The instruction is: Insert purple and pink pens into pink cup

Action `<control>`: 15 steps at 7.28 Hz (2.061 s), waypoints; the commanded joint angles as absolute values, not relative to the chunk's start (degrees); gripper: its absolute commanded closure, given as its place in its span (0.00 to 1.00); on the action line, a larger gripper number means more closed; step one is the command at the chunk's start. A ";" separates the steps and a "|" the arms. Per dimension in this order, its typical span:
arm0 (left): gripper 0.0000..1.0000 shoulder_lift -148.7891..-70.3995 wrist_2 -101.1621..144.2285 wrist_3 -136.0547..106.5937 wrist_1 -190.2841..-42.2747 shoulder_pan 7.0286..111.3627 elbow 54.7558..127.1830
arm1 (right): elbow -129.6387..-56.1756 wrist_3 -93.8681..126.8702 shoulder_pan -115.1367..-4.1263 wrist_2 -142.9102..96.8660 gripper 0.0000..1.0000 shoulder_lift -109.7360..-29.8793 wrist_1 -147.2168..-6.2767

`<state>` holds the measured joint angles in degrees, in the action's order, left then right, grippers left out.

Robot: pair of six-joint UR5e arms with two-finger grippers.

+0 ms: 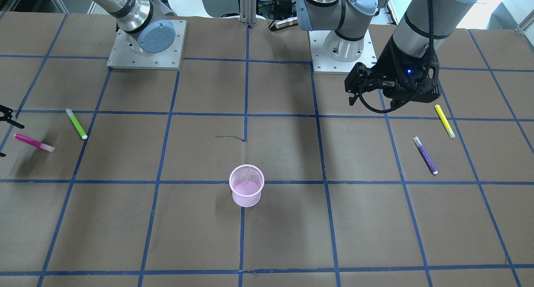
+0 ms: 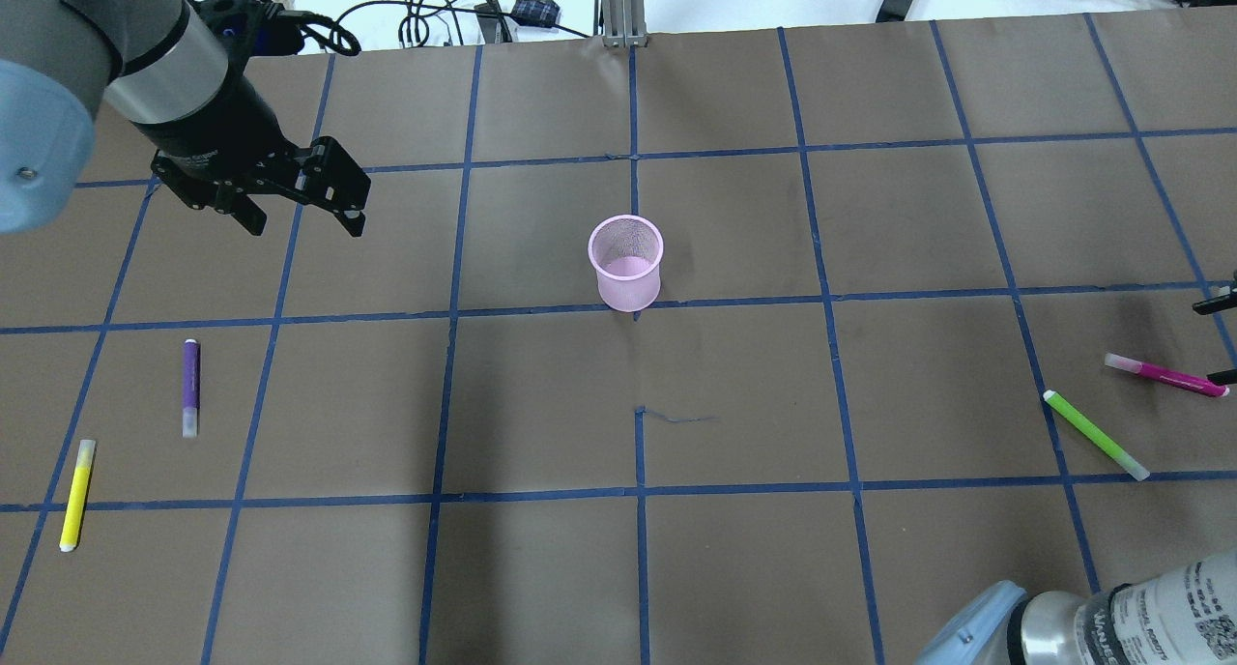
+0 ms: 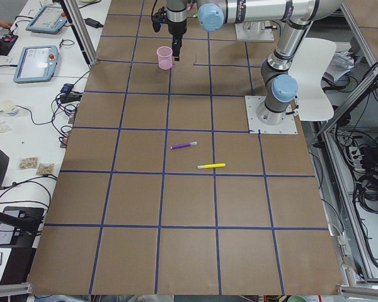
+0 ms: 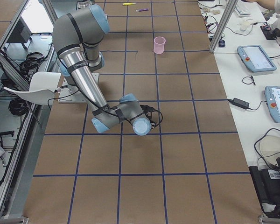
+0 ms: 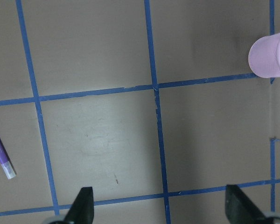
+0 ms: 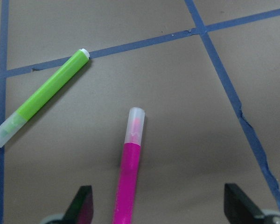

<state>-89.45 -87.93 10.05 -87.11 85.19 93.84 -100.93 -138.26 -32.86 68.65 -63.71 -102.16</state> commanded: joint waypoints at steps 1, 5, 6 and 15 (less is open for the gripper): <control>0.00 -89.56 -87.80 10.02 -86.66 85.25 93.87 | -102.74 -138.69 -32.43 67.41 0.00 -63.54 -104.85; 0.00 -89.74 -87.89 10.02 -86.66 85.25 93.87 | -105.55 -142.73 -32.08 68.47 0.10 -63.55 -110.48; 0.00 -89.82 -87.89 10.02 -86.66 85.25 93.87 | -105.99 -142.56 -32.08 68.47 0.14 -63.54 -110.39; 0.00 -90.09 -87.80 9.84 -86.66 85.43 93.60 | -107.49 -139.76 -30.23 68.38 0.80 -64.51 -110.22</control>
<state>-90.20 -87.83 9.90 -86.63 85.41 93.63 -107.60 -140.83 -30.24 68.36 -64.29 -110.42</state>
